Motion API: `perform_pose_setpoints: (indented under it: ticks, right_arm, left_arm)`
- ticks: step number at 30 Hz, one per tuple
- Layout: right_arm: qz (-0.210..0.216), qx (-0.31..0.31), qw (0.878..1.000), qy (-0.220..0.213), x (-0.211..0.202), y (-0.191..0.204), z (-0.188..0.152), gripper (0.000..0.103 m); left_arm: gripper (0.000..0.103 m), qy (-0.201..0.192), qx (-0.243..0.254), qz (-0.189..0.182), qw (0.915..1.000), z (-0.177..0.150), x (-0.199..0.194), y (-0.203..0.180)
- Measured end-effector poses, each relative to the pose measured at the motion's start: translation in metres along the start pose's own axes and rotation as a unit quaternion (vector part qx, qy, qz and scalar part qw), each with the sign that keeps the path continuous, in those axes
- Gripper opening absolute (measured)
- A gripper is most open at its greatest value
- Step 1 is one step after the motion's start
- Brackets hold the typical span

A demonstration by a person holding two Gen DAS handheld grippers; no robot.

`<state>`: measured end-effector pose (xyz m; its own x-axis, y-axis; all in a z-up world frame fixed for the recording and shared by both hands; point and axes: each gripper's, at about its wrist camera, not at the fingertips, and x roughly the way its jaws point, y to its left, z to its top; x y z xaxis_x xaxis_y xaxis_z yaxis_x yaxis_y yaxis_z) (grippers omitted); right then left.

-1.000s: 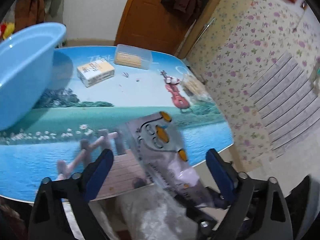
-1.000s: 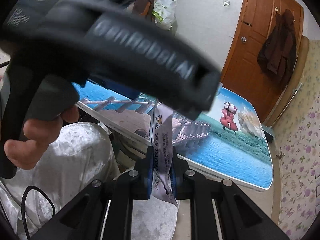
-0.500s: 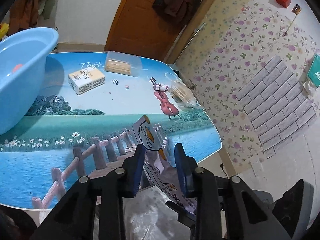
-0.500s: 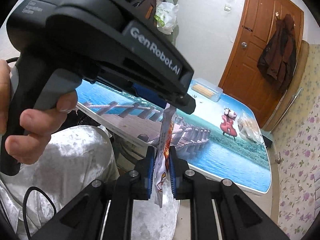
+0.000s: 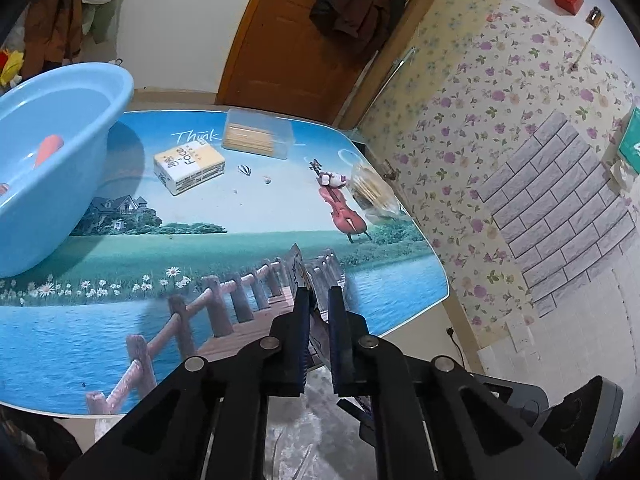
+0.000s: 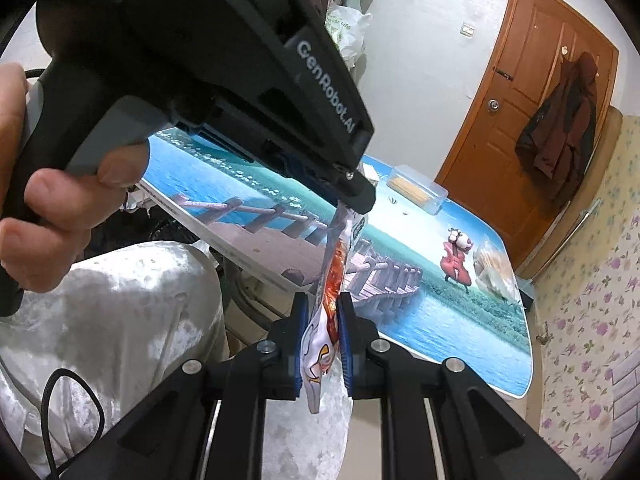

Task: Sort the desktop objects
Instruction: 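Carry the snack packet in the right gripper toward the blue basin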

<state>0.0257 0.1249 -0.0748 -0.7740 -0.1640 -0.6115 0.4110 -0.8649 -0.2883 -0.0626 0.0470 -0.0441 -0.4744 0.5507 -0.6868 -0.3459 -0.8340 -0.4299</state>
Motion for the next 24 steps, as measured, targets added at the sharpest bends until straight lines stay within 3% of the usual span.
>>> perform_pose_setpoints:
  ticks: [11,24]
  right_arm:
    - [-0.004,-0.013,1.0,-0.017,-0.008,0.0,0.017,0.015]
    - [0.001,-0.051,0.997,-0.056,-0.016,0.021,0.062,0.015]
  left_arm:
    - [0.008,-0.022,0.013,0.009,0.9996,0.009,-0.017,0.0]
    - [0.008,-0.068,0.014,0.028,0.9972,0.023,-0.072,0.021]
